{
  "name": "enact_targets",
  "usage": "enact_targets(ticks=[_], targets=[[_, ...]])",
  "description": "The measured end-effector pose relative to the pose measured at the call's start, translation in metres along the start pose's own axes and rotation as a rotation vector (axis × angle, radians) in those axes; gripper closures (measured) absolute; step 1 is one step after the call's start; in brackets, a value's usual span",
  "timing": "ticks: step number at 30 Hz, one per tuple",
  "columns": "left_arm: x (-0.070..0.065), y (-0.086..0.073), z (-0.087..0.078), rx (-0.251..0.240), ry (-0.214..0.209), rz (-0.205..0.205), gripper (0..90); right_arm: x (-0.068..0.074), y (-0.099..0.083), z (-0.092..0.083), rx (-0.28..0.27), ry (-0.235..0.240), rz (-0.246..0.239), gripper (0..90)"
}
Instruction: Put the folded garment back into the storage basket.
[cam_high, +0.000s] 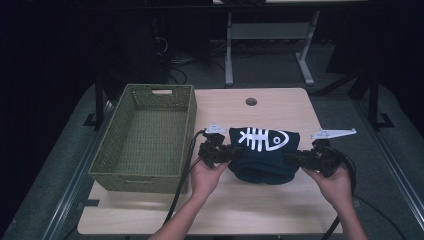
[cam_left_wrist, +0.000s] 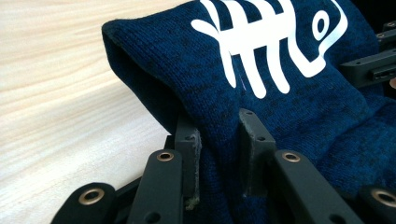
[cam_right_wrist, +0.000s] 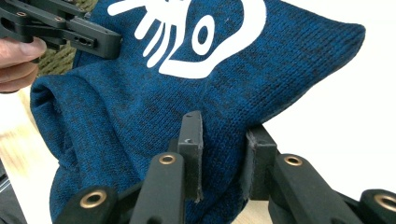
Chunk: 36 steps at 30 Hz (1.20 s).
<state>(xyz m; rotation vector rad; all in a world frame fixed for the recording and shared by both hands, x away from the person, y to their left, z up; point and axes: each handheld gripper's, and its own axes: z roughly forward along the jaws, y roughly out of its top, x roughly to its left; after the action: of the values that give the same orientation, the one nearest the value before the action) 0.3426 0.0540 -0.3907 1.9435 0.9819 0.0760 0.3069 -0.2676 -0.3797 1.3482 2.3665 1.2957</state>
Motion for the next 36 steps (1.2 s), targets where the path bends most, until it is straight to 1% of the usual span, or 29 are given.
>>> enact_targets(ticks=[1, 4, 5, 6, 7, 8, 14, 20, 25, 36], targets=[[-0.001, 0.003, -0.004, -0.008, -0.001, 0.003, 72.3, 0.001, 0.002, -0.001, -0.003, 0.0, -0.001, 72.8], [-0.002, 0.006, -0.008, -0.014, -0.001, 0.005, 72.3, 0.004, 0.007, -0.003, -0.01, -0.003, -0.008, 72.8], [-0.001, 0.008, -0.012, -0.017, -0.002, 0.008, 72.3, 0.006, 0.009, -0.004, -0.011, -0.003, -0.011, 72.9], [-0.001, 0.008, -0.012, -0.017, -0.002, 0.008, 72.3, 0.007, 0.01, -0.005, -0.013, -0.001, -0.013, 72.9], [0.0, 0.01, -0.016, -0.018, -0.006, 0.002, 72.3, 0.008, 0.012, -0.005, -0.015, 0.0, -0.015, 72.8], [0.0, 0.01, -0.016, -0.018, -0.006, 0.002, 72.3, 0.008, 0.012, -0.005, -0.015, 0.0, -0.015, 72.8], [0.003, 0.015, -0.028, -0.024, -0.005, 0.005, 72.3, 0.015, 0.023, -0.006, -0.016, 0.007, -0.026, 72.9], [0.007, 0.017, -0.035, -0.028, -0.003, 0.001, 72.3, 0.02, 0.029, -0.004, -0.017, 0.016, -0.034, 72.8], [0.01, 0.019, -0.042, -0.028, 0.009, 0.008, 72.3, 0.026, 0.036, -0.001, -0.019, 0.021, -0.047, 72.8], [0.014, 0.025, -0.055, -0.033, 0.016, 0.013, 72.3, 0.034, 0.046, 0.001, -0.033, 0.034, -0.05, 72.9]])
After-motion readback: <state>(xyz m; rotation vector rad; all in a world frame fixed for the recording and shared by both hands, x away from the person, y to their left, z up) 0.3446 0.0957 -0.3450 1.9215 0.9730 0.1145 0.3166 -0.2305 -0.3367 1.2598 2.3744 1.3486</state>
